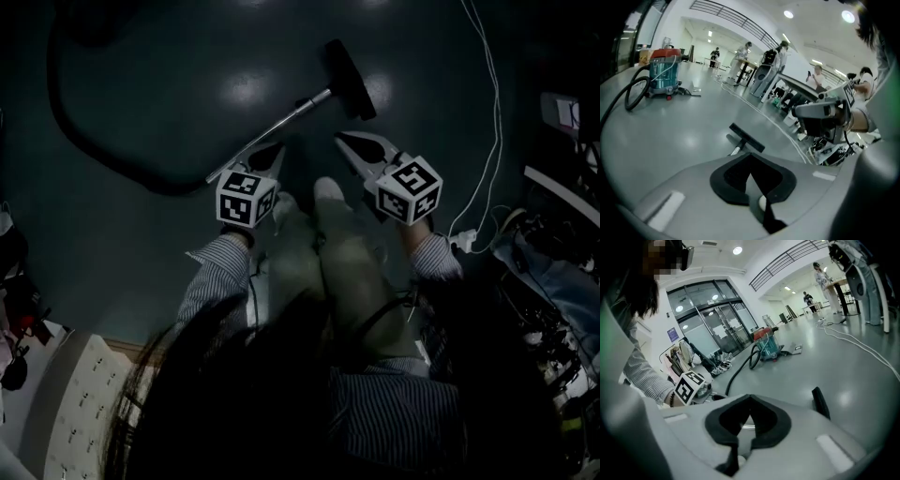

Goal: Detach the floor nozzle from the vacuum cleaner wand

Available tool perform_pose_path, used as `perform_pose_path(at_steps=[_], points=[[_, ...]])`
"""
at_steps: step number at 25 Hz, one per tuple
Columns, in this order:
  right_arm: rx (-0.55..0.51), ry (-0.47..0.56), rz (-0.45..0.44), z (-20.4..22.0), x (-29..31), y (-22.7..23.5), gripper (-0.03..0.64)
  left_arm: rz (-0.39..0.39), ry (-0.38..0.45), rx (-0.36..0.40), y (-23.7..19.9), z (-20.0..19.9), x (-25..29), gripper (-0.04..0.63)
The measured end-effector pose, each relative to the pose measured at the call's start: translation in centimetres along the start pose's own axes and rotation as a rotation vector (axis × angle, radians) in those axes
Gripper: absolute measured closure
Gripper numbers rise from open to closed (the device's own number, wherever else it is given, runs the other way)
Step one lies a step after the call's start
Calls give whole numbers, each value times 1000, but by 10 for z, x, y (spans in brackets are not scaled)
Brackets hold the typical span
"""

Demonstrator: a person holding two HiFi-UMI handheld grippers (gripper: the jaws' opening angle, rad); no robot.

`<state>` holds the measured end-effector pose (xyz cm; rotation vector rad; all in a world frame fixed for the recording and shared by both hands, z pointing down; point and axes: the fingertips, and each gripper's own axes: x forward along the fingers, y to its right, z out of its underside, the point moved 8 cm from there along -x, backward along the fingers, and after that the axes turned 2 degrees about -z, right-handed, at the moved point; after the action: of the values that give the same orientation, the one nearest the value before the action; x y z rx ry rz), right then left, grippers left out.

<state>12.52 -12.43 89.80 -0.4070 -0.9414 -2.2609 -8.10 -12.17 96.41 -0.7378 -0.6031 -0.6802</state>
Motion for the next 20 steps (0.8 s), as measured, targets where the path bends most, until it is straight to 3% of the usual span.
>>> perform_pose_path(at_steps=[8,14,17,20], points=[[16,-19,-17,93,85,81,617,-75,-161,252,-87,83,116,590],[46,-41,-57,131,123,111,616,-80,-291,395,-112,120,172,433],[43,-42,-70,135,130,118,617,-72,-363,517,-113,131,192,419],[51,-29,-62,137,133,123,617,-72,-402,588,-115,139,208,414]])
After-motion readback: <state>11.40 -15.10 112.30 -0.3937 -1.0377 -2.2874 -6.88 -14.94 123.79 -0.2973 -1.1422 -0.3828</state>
